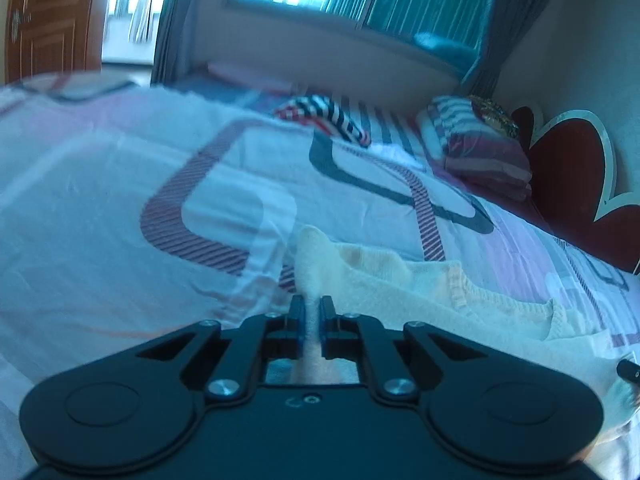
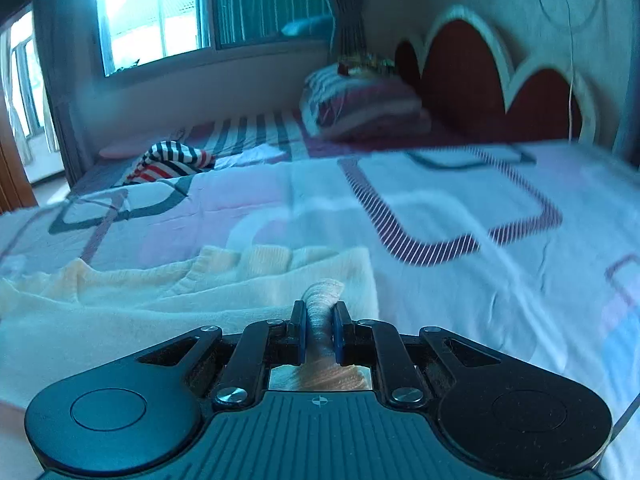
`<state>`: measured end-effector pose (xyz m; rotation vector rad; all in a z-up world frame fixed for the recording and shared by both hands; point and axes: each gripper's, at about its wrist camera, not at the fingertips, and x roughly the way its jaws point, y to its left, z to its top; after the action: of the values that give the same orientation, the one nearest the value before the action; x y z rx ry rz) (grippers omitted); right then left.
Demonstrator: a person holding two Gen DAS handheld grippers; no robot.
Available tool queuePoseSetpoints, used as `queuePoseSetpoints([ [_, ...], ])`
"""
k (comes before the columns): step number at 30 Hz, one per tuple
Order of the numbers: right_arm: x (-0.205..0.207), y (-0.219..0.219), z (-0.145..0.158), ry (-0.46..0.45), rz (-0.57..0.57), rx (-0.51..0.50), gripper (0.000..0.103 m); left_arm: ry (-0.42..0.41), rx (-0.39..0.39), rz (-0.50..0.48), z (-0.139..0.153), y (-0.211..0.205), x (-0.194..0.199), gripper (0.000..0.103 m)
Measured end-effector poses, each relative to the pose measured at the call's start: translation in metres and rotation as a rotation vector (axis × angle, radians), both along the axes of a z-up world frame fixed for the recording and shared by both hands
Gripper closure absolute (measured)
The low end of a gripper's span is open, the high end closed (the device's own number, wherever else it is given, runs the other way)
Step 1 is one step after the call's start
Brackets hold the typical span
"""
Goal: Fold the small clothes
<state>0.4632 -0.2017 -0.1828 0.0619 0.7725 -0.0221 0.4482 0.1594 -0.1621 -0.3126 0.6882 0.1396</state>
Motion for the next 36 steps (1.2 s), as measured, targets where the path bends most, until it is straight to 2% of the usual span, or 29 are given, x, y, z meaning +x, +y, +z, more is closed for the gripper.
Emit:
queuePoseSetpoints([
  [2,0.007,0.001,-0.015,0.056,-0.001,-0.027,0.091,-0.008,-0.002,0.022,-0.002,0.000,-0.002,0.097],
  [4,0.007,-0.001,-0.020,0.061,-0.004,-0.032,0.091,0.013,-0.015,0.030,-0.006,0.002,0.002,0.097],
  [6,0.007,-0.001,-0.018,0.061,0.000,-0.042,0.089,0.035,0.012,0.023,-0.007,0.001,0.007,0.093],
  [8,0.004,-0.005,-0.011,0.046,-0.025,-0.043,0.073,0.052,0.060,0.028,0.000,-0.002,0.008,0.077],
  [10,-0.003,-0.009,0.000,-0.003,-0.050,-0.055,0.064,0.036,0.078,0.048,0.008,-0.002,0.003,0.073],
  [11,-0.006,-0.010,0.004,-0.020,-0.052,-0.049,0.059,0.024,0.075,0.051,0.012,-0.002,-0.001,0.068],
  [14,-0.008,-0.008,0.017,-0.031,-0.022,0.013,0.059,-0.009,0.074,0.033,0.024,-0.010,-0.013,0.062],
  [18,-0.009,0.011,0.023,-0.004,0.050,0.067,0.059,-0.036,0.097,-0.065,0.037,-0.040,-0.024,0.058],
  [20,-0.008,0.025,0.021,0.022,0.089,0.082,0.059,-0.039,0.099,-0.117,0.037,-0.057,-0.026,0.050],
  [23,-0.010,0.044,0.015,0.055,0.135,0.088,0.059,-0.007,0.102,-0.164,0.027,-0.073,-0.024,0.047],
  [25,-0.009,0.053,0.009,0.084,0.152,0.077,0.059,0.055,0.103,-0.185,0.013,-0.078,-0.019,0.046],
  [26,-0.008,0.055,0.006,0.099,0.155,0.064,0.059,0.079,0.113,-0.189,0.006,-0.079,-0.018,0.046],
  [30,-0.007,0.044,-0.010,0.147,0.108,0.002,0.059,0.077,0.203,-0.224,0.001,-0.086,-0.022,0.046],
  [36,-0.013,0.021,-0.006,0.151,0.034,-0.009,0.059,0.101,0.197,-0.212,0.006,-0.087,-0.027,0.046],
])
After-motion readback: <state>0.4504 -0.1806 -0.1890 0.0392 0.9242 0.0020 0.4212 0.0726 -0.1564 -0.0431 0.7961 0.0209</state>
